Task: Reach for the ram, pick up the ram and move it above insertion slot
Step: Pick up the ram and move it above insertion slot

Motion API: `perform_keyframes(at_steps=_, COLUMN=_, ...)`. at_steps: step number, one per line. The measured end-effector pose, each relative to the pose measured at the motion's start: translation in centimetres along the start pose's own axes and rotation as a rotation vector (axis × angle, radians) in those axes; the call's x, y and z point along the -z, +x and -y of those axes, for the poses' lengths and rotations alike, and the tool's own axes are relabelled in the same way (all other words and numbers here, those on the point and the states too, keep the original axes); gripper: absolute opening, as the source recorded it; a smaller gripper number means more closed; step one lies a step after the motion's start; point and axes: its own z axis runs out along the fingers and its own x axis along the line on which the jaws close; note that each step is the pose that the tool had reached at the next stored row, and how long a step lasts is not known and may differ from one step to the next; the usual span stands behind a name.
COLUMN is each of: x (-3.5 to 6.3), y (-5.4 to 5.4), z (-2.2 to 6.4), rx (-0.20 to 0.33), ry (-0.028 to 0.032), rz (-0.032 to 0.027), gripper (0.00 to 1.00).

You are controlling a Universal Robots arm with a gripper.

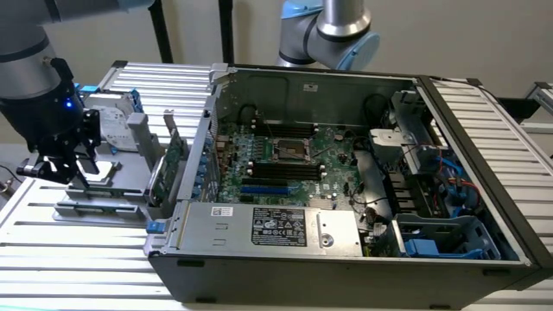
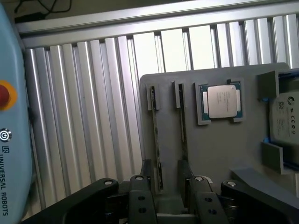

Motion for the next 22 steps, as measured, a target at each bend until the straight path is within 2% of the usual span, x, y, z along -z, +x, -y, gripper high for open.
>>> perform_keyframes(at_steps=22, x=-4.03, y=0.2, z=-0.22, rx=0.005, ry=0.0001, rz=-0.0001, gripper=0.36)
